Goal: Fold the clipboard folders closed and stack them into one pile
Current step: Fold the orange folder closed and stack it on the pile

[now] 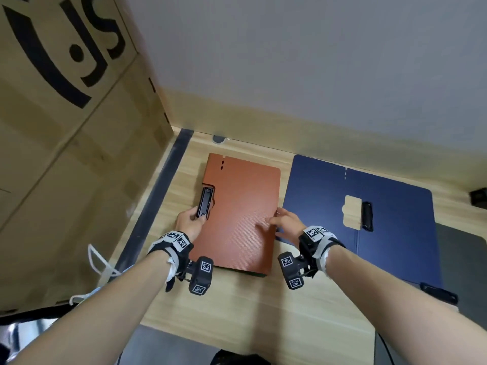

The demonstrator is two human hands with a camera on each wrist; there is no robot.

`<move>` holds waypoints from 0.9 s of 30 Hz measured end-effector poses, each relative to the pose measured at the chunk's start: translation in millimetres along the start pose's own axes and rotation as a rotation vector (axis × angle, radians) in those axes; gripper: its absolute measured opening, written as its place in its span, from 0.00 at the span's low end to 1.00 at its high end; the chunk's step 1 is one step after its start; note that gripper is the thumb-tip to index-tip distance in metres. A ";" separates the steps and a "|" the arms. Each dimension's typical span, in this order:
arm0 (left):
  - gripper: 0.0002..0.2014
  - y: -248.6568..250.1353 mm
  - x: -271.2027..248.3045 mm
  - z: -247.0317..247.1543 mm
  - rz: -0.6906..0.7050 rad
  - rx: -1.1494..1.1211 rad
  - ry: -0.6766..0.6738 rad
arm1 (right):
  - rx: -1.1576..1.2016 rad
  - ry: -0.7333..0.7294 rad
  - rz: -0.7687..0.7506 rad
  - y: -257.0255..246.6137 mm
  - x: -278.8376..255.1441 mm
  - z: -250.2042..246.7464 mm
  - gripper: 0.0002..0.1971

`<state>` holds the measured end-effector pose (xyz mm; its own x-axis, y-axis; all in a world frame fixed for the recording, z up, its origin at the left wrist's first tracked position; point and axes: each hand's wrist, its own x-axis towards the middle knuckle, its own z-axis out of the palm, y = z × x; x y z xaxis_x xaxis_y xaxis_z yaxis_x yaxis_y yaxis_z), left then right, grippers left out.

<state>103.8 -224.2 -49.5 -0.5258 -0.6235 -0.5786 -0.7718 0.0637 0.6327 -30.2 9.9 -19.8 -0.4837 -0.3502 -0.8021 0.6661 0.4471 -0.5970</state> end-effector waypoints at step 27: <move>0.25 97.1 -65.1 168.6 0.226 0.203 -0.161 | 0.047 0.323 -0.041 84.5 -57.0 -198.0 0.03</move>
<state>2.8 -46.1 -37.2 -0.7287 -0.4461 -0.5196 -0.6764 0.3504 0.6478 -58.7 230.6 -27.9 -0.6611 -0.0846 -0.7455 0.6638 0.3973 -0.6337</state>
